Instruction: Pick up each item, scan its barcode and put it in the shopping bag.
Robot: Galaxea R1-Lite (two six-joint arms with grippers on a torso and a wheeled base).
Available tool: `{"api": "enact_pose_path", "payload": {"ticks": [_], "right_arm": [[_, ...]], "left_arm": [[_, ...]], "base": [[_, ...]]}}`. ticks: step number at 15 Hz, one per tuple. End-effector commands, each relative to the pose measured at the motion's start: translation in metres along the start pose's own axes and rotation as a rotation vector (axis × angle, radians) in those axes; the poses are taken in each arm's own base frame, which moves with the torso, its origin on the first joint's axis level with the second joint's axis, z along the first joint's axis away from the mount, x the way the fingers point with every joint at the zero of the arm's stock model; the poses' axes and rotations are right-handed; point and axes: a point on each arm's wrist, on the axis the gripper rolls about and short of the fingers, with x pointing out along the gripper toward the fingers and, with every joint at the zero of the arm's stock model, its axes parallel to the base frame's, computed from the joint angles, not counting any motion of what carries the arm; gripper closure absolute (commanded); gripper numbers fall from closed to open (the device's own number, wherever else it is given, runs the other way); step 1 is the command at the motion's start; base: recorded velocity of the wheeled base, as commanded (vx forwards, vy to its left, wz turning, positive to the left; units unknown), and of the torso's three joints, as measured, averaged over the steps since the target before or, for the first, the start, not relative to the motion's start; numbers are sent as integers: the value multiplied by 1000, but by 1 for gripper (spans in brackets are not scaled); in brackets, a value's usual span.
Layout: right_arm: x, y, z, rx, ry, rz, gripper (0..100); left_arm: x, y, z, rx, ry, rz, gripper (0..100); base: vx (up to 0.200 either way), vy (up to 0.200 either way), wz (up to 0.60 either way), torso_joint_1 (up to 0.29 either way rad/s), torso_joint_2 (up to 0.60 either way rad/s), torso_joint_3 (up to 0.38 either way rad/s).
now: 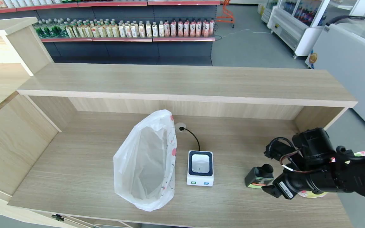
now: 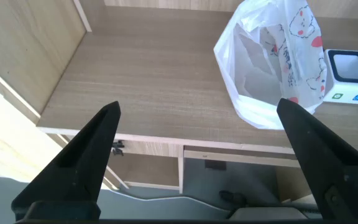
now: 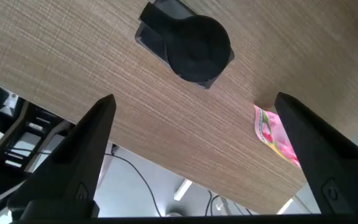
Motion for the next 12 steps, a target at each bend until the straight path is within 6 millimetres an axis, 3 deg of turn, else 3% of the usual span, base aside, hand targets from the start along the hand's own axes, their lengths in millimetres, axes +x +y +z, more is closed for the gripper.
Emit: {"api": "enact_pose_path", "payload": {"ticks": [1, 4, 8, 12], "right_arm": [[20, 4, -3, -15, 34, 15, 0], [44, 6, 4, -20, -21, 3, 0], [62, 10, 8, -26, -21, 14, 0], [72, 16, 24, -42, -98, 74, 0]], "left_arm": [[0, 0, 0, -2, 0, 0, 0], [0, 0, 0, 0, 0, 0, 0], [0, 0, 0, 0, 0, 0, 0], [0, 0, 0, 0, 0, 0, 0]], "base": [[0, 0, 0, 0, 0, 0], [0, 0, 0, 0, 0, 0], [0, 0, 0, 0, 0, 0], [0, 0, 0, 0, 0, 0]]}}
